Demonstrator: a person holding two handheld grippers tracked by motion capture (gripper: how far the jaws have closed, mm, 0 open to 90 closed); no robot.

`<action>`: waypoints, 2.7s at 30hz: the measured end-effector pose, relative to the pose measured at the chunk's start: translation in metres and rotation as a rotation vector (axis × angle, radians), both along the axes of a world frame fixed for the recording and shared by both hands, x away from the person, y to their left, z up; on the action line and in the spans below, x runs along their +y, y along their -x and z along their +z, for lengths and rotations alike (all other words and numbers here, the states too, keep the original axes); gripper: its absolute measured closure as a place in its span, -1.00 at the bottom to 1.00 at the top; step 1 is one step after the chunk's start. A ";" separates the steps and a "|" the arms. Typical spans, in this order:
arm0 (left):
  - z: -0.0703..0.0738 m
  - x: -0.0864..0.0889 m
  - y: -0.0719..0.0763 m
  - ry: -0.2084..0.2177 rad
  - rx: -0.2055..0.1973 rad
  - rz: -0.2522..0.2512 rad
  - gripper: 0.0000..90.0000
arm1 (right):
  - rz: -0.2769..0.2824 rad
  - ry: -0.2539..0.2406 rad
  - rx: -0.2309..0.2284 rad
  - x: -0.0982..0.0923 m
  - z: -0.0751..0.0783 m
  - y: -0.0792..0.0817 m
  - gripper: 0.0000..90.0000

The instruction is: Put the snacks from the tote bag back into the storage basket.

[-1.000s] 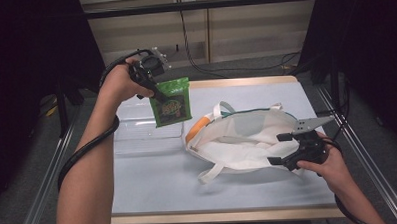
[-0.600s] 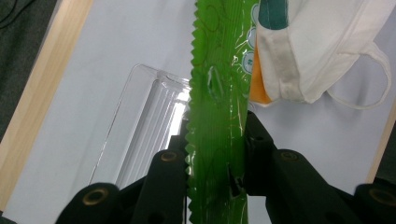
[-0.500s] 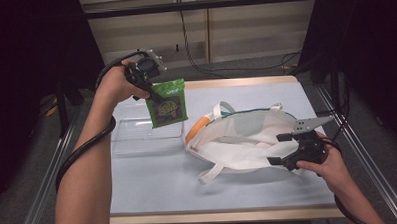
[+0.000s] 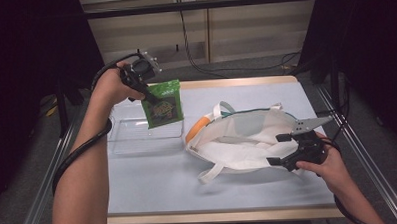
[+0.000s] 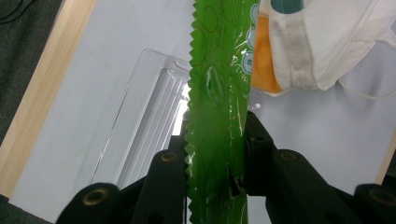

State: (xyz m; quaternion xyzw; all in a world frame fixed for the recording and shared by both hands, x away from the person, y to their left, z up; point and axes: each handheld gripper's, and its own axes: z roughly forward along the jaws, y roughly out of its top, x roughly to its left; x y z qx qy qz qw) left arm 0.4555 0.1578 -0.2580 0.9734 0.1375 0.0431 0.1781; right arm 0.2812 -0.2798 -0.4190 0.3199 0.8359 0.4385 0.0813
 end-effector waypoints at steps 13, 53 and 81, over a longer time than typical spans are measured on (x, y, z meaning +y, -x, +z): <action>-0.006 0.008 -0.002 -0.027 0.002 -0.018 0.66 | 0.007 -0.002 0.000 0.002 0.001 0.000 -0.90; -0.027 0.015 0.001 -0.029 0.024 -0.043 0.65 | 0.013 0.000 -0.008 0.003 0.001 0.000 -0.90; -0.047 0.013 0.001 -0.054 0.036 -0.102 0.63 | 0.014 0.002 -0.006 0.004 0.001 0.000 -0.90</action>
